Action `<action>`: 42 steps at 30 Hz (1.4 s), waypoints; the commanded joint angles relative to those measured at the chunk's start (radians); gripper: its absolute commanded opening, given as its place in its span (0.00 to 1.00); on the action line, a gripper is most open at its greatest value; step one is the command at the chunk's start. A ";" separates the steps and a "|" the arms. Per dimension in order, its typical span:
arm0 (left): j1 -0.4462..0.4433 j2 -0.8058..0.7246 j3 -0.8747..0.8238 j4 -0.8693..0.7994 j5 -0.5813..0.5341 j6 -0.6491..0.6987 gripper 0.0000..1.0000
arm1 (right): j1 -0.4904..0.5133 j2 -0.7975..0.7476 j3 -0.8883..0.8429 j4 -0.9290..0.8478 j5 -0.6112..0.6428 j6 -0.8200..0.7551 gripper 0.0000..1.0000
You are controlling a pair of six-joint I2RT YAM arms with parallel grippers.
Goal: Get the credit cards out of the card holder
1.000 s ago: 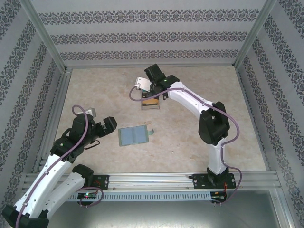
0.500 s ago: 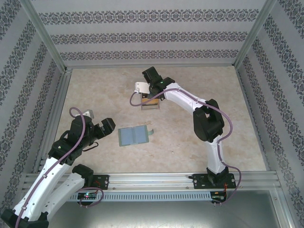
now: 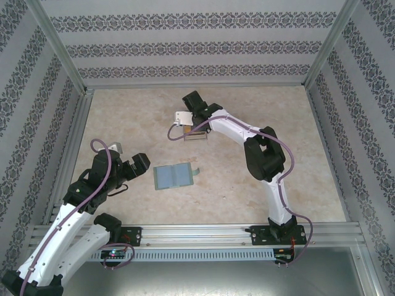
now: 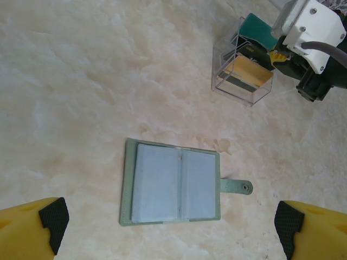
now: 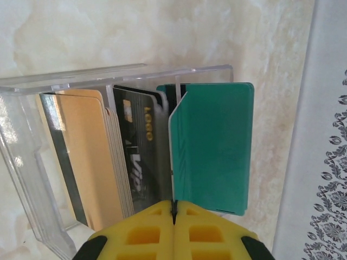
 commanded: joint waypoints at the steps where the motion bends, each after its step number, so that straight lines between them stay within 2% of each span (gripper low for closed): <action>1: 0.015 -0.001 -0.006 -0.026 -0.007 -0.014 0.99 | -0.005 0.025 0.047 0.021 0.014 0.005 0.00; 2: 0.014 0.000 -0.006 -0.024 -0.007 -0.015 0.99 | -0.007 0.029 0.051 0.027 0.021 0.009 0.06; 4: 0.014 0.002 -0.006 -0.022 -0.008 -0.012 0.99 | -0.009 0.035 0.061 0.037 0.038 0.022 0.09; 6: 0.014 0.005 -0.006 -0.022 -0.008 -0.011 0.99 | -0.014 0.041 0.075 0.044 0.051 0.029 0.26; 16: 0.015 0.016 -0.016 -0.008 -0.006 -0.013 0.99 | -0.028 0.074 0.098 0.148 0.138 0.082 0.31; 23: 0.014 0.018 -0.038 0.025 0.001 -0.018 0.99 | -0.046 -0.004 0.101 0.100 0.064 0.228 0.36; 28: 0.015 0.031 -0.052 0.058 0.009 -0.017 0.99 | -0.051 -0.094 0.032 0.070 -0.009 0.310 0.40; 33: 0.015 0.045 -0.067 0.079 0.026 -0.018 0.99 | -0.051 -0.174 -0.073 0.013 -0.161 0.327 0.53; 42: 0.015 0.044 -0.076 0.088 0.038 -0.022 0.99 | -0.034 -0.124 -0.112 -0.018 -0.129 0.323 0.57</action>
